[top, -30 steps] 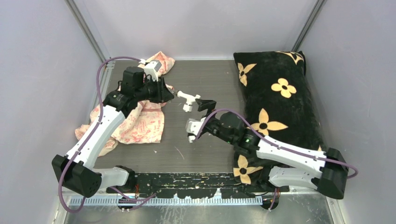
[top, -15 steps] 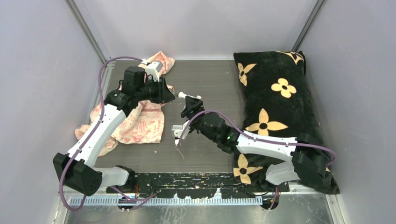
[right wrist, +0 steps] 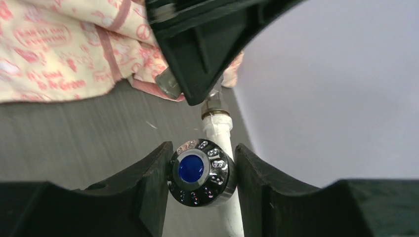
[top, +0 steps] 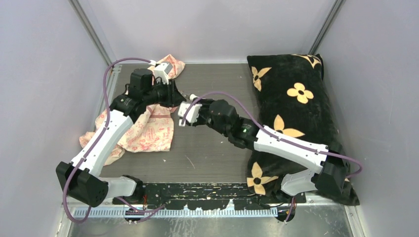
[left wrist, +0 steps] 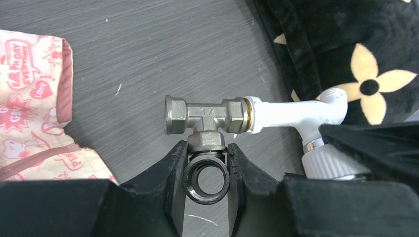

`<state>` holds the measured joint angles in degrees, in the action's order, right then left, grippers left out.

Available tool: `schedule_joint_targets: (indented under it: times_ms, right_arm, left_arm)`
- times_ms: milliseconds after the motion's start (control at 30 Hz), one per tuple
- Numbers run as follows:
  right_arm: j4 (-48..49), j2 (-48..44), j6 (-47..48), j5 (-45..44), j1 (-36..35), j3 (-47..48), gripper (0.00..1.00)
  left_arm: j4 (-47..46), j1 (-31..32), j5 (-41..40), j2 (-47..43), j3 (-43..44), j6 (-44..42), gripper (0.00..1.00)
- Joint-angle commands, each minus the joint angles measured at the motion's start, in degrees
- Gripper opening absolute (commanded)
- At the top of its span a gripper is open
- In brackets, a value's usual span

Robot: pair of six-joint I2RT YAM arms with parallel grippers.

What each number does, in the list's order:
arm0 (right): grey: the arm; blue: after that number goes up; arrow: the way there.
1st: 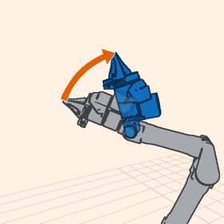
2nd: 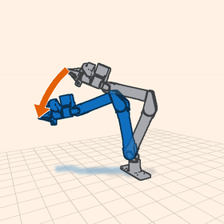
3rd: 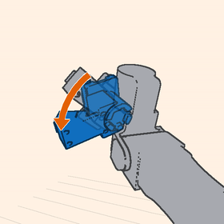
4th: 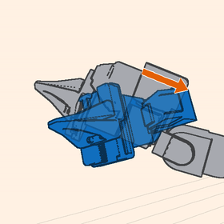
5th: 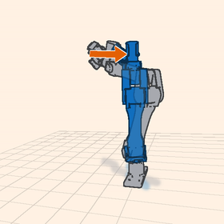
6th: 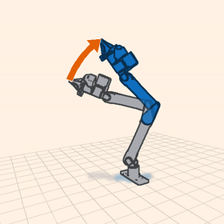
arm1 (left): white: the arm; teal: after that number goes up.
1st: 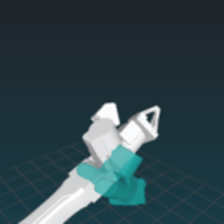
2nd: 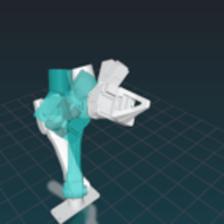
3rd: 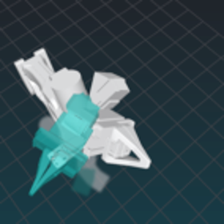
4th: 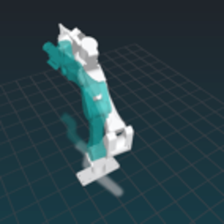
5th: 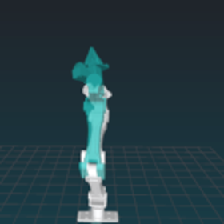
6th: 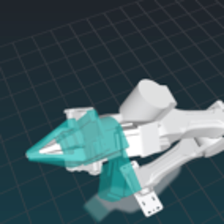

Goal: Install the water faucets

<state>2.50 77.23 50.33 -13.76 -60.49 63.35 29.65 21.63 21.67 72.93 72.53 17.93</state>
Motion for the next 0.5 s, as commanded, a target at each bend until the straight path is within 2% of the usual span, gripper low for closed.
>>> schedule_joint_targets:
  times_ms: [0,233,467]
  right_arm:
    - [-11.90,-1.04,-26.98,6.65,4.40,9.31,0.38]
    - [-14.23,0.34,-53.85,23.05,13.64,12.64,0.36]
    - [-13.21,4.72,-74.93,35.47,22.66,13.72,0.35]
  left_arm:
    - [-3.65,0.17,1.21,-2.48,0.45,-0.71,0.00]
    - [-4.26,0.17,0.97,-3.66,-0.37,-0.79,0.00]
    - [-5.70,0.16,1.52,-5.19,-1.25,-1.10,0.00]
